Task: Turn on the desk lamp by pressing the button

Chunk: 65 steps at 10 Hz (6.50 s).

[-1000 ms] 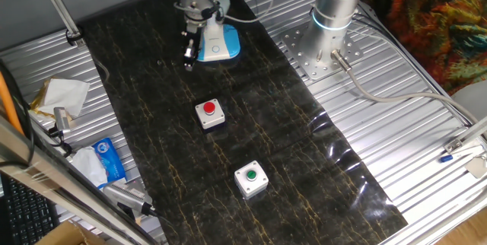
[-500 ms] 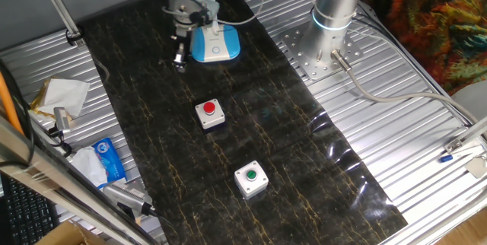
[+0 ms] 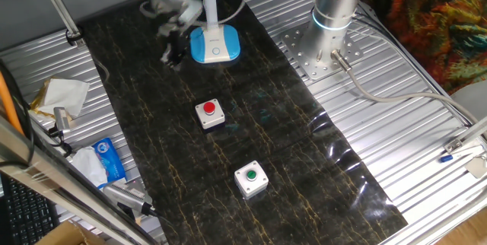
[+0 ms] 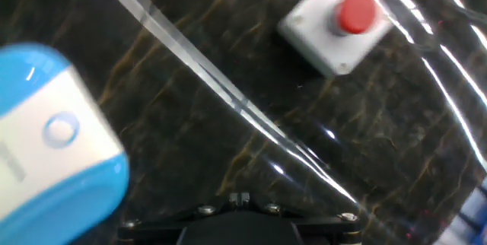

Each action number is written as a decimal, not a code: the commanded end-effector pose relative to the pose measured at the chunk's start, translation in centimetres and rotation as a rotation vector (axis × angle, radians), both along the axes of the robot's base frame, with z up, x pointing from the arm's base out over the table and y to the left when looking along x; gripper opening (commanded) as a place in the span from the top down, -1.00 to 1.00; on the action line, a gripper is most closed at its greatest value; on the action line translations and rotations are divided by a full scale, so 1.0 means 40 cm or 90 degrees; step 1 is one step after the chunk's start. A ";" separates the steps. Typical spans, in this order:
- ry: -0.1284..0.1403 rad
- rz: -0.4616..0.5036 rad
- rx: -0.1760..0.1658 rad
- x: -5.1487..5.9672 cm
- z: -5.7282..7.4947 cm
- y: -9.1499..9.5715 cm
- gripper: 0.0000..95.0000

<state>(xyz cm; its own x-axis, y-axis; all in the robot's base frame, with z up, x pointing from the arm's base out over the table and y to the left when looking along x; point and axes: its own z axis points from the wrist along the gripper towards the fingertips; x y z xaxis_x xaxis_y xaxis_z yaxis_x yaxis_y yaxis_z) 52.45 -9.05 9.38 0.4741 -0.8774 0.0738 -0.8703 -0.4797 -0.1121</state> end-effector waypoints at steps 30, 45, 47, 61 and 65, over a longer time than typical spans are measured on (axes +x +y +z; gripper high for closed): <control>0.112 -0.398 0.011 -0.175 -0.092 -0.052 -1.00; 0.054 -0.575 -0.022 -0.204 -0.113 -0.060 -1.00; 0.057 -0.564 -0.019 -0.210 -0.113 -0.070 -1.00; 0.053 -0.553 -0.022 -0.253 -0.166 -0.142 -1.00; 0.062 -0.543 -0.012 -0.272 -0.154 -0.156 -1.00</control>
